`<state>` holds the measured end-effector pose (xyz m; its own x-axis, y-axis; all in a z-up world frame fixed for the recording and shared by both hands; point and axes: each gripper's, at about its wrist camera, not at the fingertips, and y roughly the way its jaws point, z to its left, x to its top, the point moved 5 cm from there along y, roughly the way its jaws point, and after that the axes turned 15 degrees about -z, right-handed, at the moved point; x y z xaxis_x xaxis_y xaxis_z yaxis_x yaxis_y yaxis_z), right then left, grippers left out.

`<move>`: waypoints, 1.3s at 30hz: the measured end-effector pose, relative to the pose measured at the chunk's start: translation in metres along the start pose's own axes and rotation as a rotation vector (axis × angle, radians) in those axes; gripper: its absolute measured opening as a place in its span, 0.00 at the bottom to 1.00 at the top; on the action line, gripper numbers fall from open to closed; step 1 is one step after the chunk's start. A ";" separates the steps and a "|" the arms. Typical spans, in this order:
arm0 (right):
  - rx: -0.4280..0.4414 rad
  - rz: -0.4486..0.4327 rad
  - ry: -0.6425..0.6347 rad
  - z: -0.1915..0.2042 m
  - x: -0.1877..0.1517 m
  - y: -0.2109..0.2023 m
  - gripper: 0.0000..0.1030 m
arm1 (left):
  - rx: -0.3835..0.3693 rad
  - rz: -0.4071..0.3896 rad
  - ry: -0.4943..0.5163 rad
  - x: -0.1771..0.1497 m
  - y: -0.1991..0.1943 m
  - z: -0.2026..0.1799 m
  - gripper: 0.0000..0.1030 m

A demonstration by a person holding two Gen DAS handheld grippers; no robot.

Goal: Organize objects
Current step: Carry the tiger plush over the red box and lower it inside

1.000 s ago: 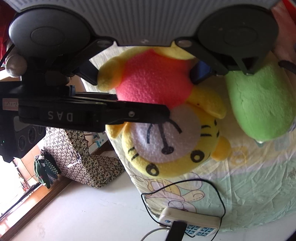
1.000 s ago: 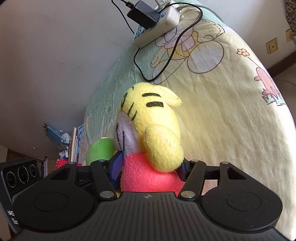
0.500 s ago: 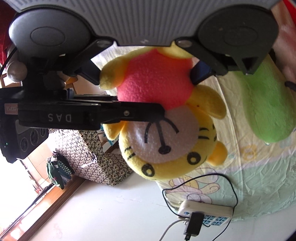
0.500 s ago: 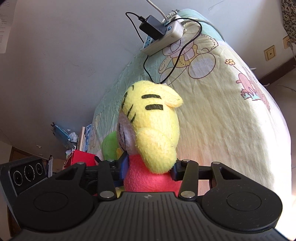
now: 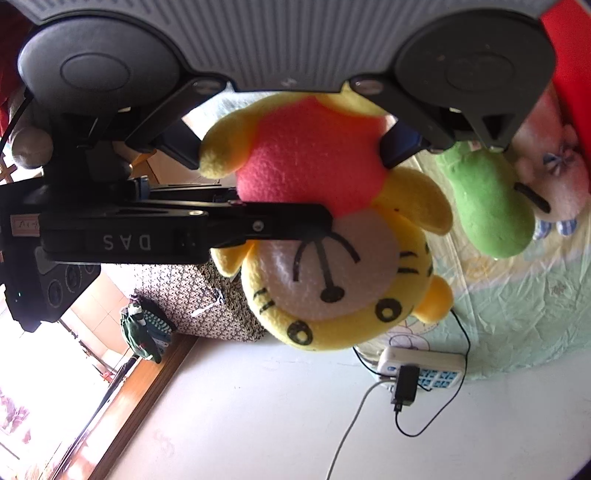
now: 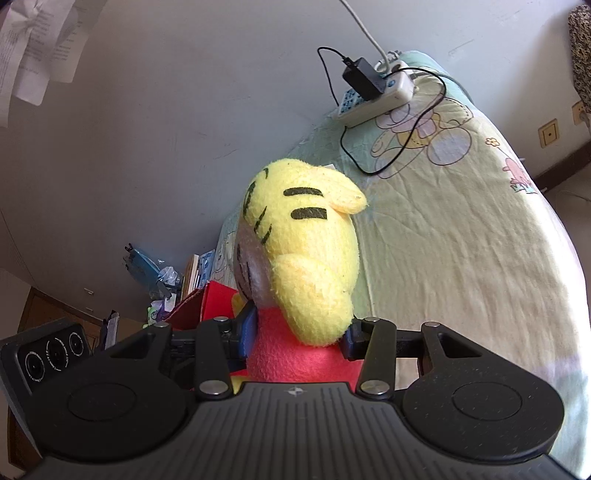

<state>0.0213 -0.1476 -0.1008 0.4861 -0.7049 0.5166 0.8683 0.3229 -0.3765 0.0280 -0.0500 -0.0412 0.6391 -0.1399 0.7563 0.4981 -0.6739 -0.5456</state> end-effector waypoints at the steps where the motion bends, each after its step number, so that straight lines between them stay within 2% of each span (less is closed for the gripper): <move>1: 0.003 -0.001 -0.003 0.008 -0.003 0.001 0.45 | 0.003 -0.011 0.002 0.001 -0.008 0.002 0.97; 9: 0.016 -0.025 -0.013 0.077 -0.043 0.024 0.45 | 0.018 -0.066 0.040 0.004 -0.080 0.043 0.97; 15: 0.012 -0.017 -0.038 0.132 -0.074 0.059 0.45 | 0.021 -0.098 0.026 -0.001 -0.138 0.098 0.97; 21: -0.029 -0.013 -0.101 0.173 -0.103 0.096 0.45 | 0.015 -0.122 -0.012 -0.006 -0.177 0.154 0.97; 29: -0.137 0.023 -0.162 0.184 -0.139 0.133 0.43 | 0.026 -0.063 -0.060 -0.024 -0.184 0.203 0.97; 33: -0.202 0.046 -0.201 0.183 -0.143 0.147 0.43 | 0.024 -0.066 -0.079 -0.028 -0.181 0.208 0.97; 39: -0.261 0.071 -0.301 0.182 -0.154 0.165 0.42 | 0.072 -0.069 -0.066 -0.024 -0.171 0.215 0.97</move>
<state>0.1079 0.1297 -0.1024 0.5850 -0.4578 0.6694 0.7959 0.1656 -0.5823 0.0531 0.2242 -0.0439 0.6381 -0.0454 0.7686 0.5813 -0.6263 -0.5195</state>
